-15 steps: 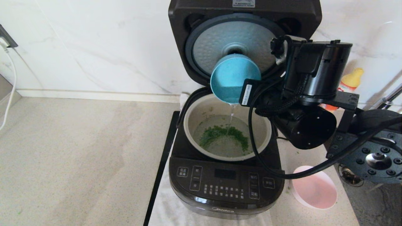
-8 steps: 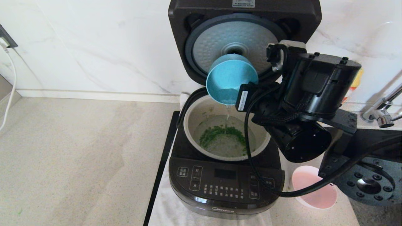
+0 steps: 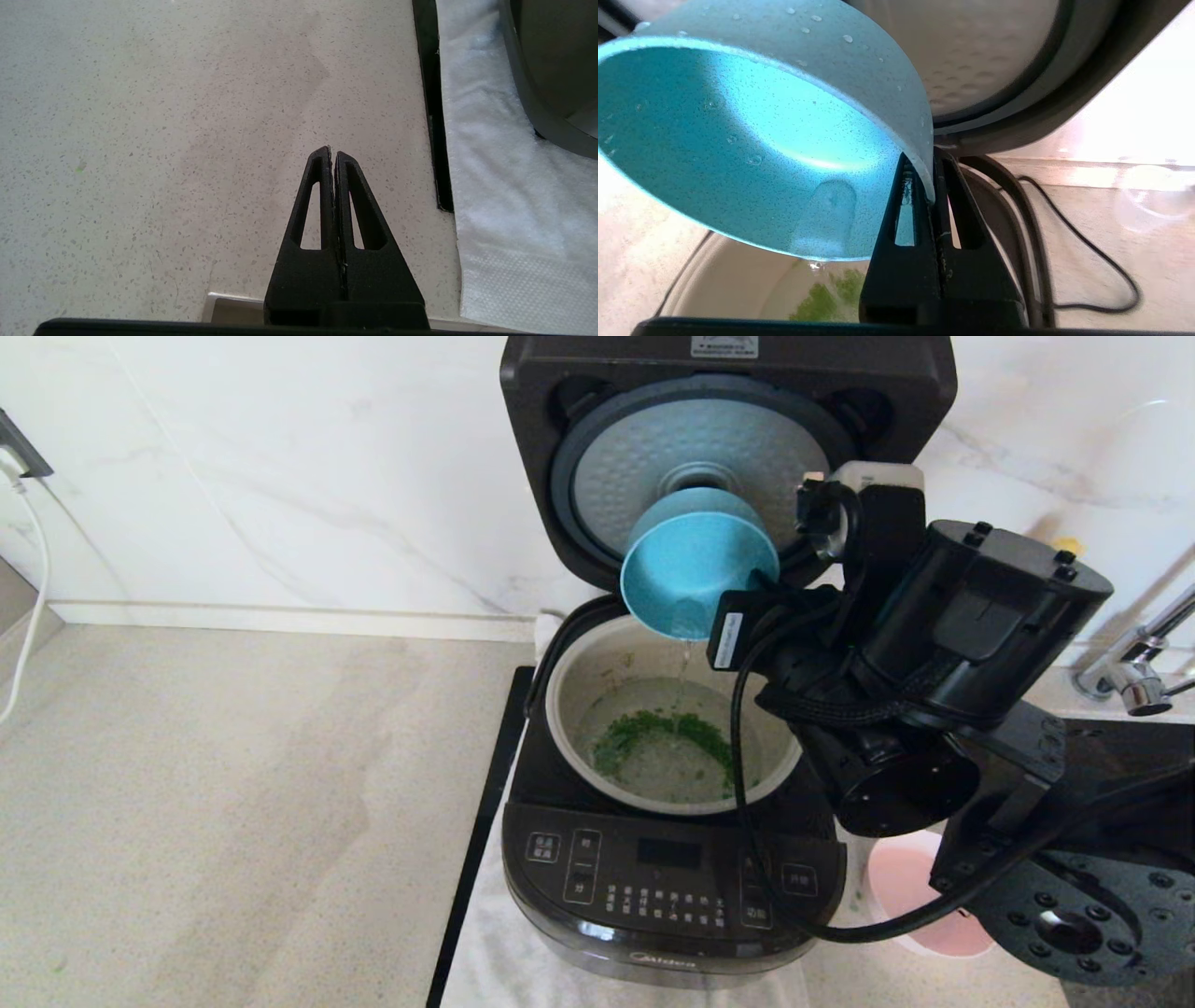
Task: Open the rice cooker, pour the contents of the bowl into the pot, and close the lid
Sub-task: Pour the water from the bowl into the rice cooker, then turn off the tap
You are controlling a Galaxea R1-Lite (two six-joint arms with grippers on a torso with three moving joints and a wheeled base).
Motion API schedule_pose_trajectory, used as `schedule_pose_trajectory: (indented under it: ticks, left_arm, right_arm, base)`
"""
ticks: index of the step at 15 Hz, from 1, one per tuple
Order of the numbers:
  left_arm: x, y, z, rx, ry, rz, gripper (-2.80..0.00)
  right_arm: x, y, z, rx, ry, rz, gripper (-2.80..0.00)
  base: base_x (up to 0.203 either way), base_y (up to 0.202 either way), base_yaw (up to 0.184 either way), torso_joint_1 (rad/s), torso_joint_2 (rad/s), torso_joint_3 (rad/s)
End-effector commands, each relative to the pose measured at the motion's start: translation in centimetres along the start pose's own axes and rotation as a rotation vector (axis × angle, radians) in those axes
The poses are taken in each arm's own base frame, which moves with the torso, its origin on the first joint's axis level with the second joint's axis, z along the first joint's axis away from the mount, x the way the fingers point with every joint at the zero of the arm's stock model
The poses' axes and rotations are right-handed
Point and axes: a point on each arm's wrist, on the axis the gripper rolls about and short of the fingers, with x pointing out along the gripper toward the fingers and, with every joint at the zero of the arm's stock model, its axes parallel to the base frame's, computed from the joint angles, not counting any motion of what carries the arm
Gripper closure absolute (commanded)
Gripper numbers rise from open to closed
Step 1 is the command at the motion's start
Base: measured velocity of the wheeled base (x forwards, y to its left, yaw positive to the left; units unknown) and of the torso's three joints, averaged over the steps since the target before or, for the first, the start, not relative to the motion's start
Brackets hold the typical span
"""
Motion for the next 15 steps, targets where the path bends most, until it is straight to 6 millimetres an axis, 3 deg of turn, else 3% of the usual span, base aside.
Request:
schedule_pose_trajectory:
  ticks: [1,6,10,12,15]
  left_arm:
    - [0.0,0.0,0.0,-0.001,-0.001,0.000,0.00]
    - [0.0,0.0,0.0,-0.001,-0.002,0.001,0.00]
    - [0.0,0.0,0.0,-0.001,-0.002,0.001,0.00]
    - [0.0,0.0,-0.1,-0.001,-0.001,0.000,0.00]
    - [0.0,0.0,0.0,-0.001,-0.002,0.000,0.00]
  right_arm:
    - [-1.0,-0.2,1.3,-0.006,0.008,0.002,0.00]
    - [-3.5,-1.5,3.6,-0.079,0.127,0.039,0.00]
    - [-6.2,-3.9,4.7,-0.154,0.397,0.107,0.00]
    - [-7.4,-5.7,7.3,-0.080,0.518,0.145,0.00]
    - [-9.2,-10.0,10.9,0.001,0.626,0.150,0.00]
  base:
    - [0.000,0.000,0.000,0.000,0.00,0.000]
    - [0.000,0.000,0.000,0.000,0.00,0.000]
    - [0.000,0.000,0.000,0.000,0.00,0.000]
    - [0.000,0.000,0.000,0.000,0.00,0.000]
    - [0.000,0.000,0.000,0.000,0.00,0.000]
